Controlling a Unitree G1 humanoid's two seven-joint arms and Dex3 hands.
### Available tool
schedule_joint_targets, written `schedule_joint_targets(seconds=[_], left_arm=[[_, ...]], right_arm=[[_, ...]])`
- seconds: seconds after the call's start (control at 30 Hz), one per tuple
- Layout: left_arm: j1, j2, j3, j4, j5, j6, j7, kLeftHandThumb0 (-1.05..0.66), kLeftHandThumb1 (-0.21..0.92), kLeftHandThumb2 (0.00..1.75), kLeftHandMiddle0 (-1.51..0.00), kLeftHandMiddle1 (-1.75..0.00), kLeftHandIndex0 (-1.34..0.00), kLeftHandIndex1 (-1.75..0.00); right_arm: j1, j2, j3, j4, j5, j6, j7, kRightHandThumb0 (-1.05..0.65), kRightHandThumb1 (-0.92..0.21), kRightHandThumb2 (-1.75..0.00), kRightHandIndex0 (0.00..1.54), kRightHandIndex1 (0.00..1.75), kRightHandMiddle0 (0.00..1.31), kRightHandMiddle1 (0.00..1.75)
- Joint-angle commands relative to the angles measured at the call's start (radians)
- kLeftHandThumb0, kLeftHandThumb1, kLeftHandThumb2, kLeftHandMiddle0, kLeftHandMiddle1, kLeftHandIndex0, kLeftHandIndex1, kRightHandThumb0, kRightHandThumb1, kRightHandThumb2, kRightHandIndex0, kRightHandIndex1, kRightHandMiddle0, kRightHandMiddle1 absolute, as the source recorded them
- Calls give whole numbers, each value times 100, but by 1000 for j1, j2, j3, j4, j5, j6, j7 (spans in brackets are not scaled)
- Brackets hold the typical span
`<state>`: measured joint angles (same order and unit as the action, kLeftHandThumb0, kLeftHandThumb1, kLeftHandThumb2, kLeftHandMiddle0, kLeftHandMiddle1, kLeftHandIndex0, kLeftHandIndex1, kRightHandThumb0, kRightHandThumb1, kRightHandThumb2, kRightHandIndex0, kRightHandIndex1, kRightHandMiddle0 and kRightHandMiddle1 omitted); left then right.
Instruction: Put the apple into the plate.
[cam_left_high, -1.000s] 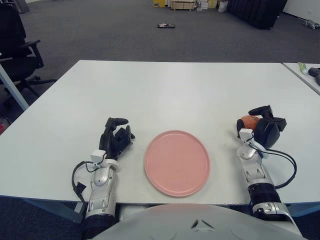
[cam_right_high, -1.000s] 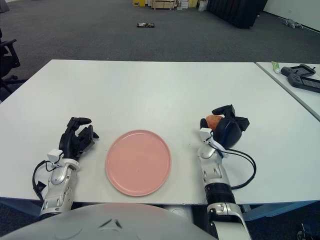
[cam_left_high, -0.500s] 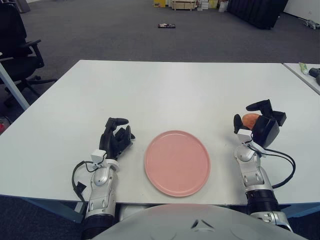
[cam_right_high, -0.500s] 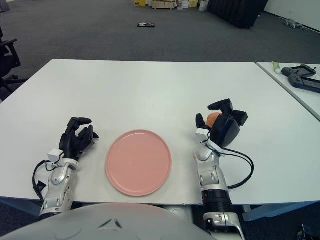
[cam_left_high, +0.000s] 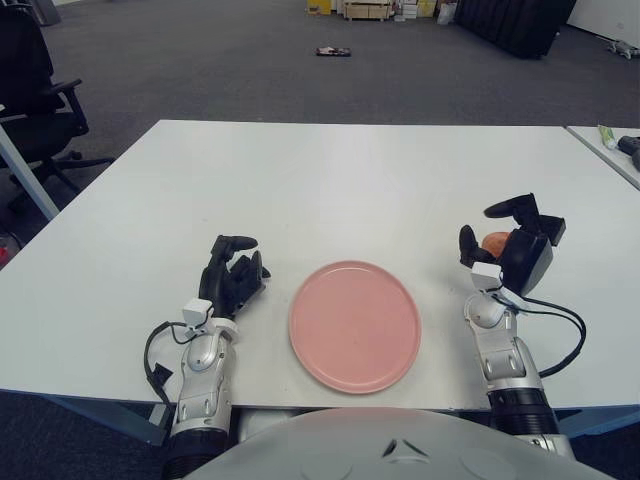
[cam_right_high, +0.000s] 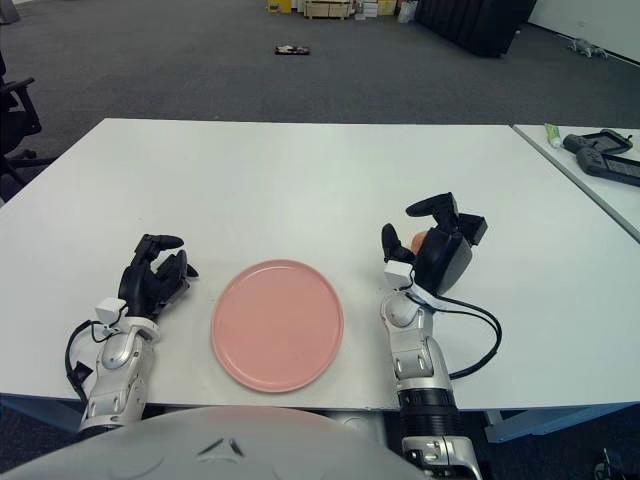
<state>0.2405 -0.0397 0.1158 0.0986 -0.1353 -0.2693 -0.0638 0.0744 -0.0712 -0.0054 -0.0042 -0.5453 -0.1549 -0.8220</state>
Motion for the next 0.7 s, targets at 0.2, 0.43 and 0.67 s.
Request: schedule_joint_targets(seconds=[0.2,0.43,0.67], left_arm=[[1,0,-3,3,6,19,9,-38,71,82,-72,-175,-32,-175],[1,0,-2,5,3,15,5,-38,71,82,-73,-175,-32,-175],[3,0,-4,5,8,10,7,-38,71,82,-73,-175,-32,-175]], right_arm=[[-3,-6,3,-57,-47,69,91,-14,-35,-123,49,172,47,169],[-3,-25,-6,-88,-73,195,206,-60,-47,-90,3,50,4,88],[12,-55,7,-125,-133,320,311,-79,-52,-71,0,4,0,14]])
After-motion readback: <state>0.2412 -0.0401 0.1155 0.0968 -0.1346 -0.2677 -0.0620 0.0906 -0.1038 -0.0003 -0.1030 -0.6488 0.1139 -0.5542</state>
